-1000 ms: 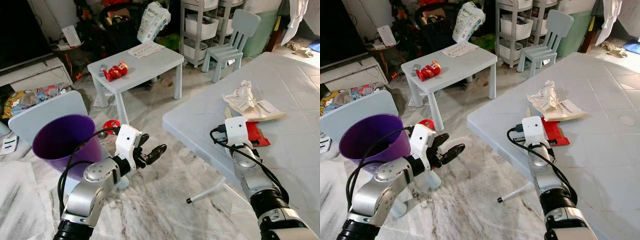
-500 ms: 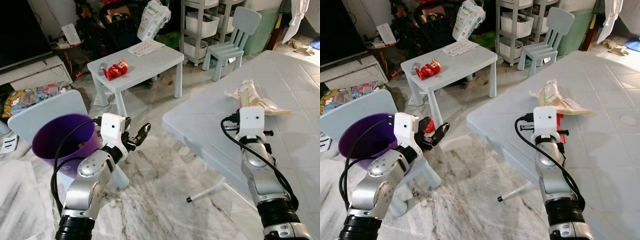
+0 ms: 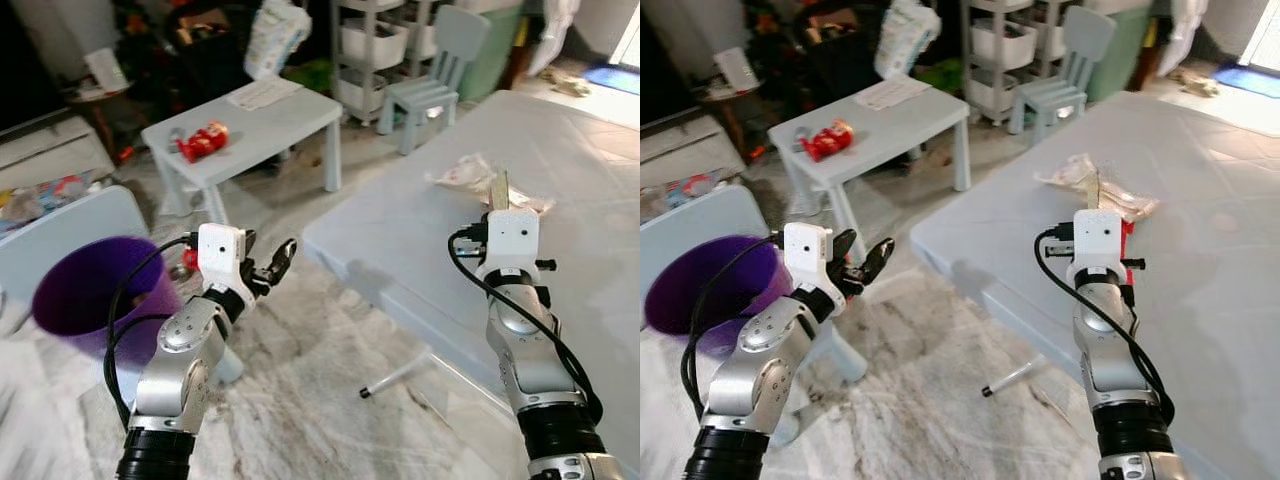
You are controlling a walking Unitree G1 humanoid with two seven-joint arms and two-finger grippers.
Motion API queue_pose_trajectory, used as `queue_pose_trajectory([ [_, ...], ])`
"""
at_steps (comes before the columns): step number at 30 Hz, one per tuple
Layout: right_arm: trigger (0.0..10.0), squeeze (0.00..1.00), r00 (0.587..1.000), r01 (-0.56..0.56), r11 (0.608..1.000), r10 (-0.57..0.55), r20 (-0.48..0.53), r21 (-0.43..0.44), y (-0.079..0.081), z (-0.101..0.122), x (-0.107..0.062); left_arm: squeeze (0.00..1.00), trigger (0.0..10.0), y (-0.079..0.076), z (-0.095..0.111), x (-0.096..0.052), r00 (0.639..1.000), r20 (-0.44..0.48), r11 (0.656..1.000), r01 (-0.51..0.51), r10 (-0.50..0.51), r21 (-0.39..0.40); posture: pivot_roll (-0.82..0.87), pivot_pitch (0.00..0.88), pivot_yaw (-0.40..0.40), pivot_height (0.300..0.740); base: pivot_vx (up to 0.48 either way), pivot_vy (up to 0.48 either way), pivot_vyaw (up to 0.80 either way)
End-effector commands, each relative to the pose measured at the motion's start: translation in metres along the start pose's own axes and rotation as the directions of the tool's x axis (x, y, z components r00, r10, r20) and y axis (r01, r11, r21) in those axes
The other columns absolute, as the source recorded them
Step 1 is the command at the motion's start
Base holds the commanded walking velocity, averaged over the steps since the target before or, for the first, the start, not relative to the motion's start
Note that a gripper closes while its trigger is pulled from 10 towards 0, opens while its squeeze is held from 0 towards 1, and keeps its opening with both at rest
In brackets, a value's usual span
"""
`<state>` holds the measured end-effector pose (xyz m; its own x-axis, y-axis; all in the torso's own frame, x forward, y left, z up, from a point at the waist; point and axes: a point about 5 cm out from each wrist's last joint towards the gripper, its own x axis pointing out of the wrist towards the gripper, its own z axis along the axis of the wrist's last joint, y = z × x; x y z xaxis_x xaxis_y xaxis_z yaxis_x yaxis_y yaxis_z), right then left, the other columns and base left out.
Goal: Picking trash to rubbish bin
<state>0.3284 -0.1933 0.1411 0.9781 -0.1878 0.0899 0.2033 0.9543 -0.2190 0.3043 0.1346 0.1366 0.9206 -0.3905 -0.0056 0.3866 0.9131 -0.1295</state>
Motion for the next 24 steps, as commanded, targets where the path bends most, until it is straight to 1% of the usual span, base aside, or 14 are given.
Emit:
queue_pose_trajectory([
  [1, 10.0, 0.0, 1.0, 0.011, 1.0, -0.011, 0.004, 0.001, -0.002, 0.003, -0.001, 0.0, 10.0, 0.003, 0.002, 0.001, 1.0, 0.007, 1.0, -0.016, 0.016, 0.012, 0.02, 0.0, 0.029, 0.74, 0.0, 0.0, -0.79],
  [21, 10.0, 0.0, 0.999, 0.029, 1.0, -0.029, -0.018, 0.009, -0.006, -0.001, -0.003, 0.0, 10.0, 0.008, 0.002, 0.002, 0.999, 0.007, 0.997, -0.045, 0.045, 0.055, 0.02, 0.0, 0.035, 0.74, 0.0, 0.0, -0.79],
  [23, 10.0, 0.0, 1.0, 0.019, 0.998, -0.019, 0.006, 0.06, -0.005, 0.004, -0.003, 0.0, 10.0, 0.009, 0.002, 0.002, 0.999, 0.007, 0.997, -0.049, 0.049, 0.057, 0.02, 0.0, 0.036, 0.74, 0.0, 0.0, -0.79],
  [24, 10.0, 0.0, 0.998, -0.057, 0.988, 0.053, 0.037, 0.142, 0.004, 0.009, -0.003, 0.0, 10.0, 0.009, 0.002, 0.002, 0.999, 0.007, 0.997, -0.05, 0.049, 0.057, 0.01, 0.0, 0.037, 0.74, 0.0, 0.0, -0.79],
])
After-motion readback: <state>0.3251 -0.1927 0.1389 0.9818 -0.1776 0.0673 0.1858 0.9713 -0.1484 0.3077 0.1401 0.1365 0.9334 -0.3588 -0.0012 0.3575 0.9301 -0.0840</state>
